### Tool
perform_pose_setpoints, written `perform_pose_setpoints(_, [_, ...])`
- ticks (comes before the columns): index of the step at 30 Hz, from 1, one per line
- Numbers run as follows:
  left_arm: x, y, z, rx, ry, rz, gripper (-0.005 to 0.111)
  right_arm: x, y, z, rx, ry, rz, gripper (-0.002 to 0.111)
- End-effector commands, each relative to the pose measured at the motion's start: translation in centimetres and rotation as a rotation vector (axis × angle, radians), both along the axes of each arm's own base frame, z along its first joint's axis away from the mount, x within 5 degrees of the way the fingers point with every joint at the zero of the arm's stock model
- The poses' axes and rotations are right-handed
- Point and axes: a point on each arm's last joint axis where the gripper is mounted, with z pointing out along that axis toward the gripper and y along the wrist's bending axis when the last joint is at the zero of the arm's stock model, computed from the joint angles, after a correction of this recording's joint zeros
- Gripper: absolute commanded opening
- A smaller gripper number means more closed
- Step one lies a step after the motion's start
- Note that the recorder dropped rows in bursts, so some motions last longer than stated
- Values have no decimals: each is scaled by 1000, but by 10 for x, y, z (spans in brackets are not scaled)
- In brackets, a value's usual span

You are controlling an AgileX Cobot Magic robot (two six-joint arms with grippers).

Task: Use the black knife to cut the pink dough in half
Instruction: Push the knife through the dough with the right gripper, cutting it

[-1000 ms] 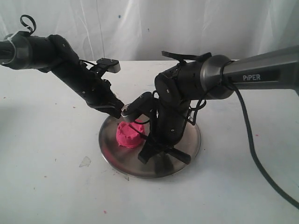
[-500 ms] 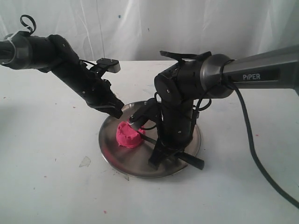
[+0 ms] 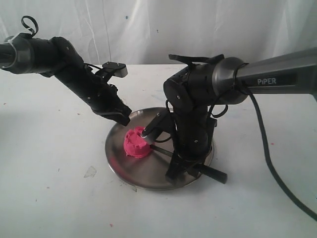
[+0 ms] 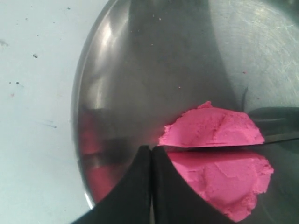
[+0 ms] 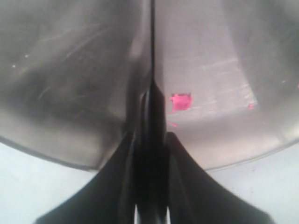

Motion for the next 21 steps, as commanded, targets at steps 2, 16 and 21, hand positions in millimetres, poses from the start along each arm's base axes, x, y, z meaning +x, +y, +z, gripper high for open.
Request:
perform_pose_setpoints(2, [-3, -2, 3, -14, 16, -4, 0, -4, -7, 1, -78, 50, 15, 0])
perform_pose_setpoints(16, [-3, -2, 3, -14, 16, -4, 0, -6, -13, 3, -148, 75, 25, 0])
perform_pose_setpoints(21, [-3, -2, 3, -17, 17, -3, 0, -6, -15, 3, -171, 80, 29, 0])
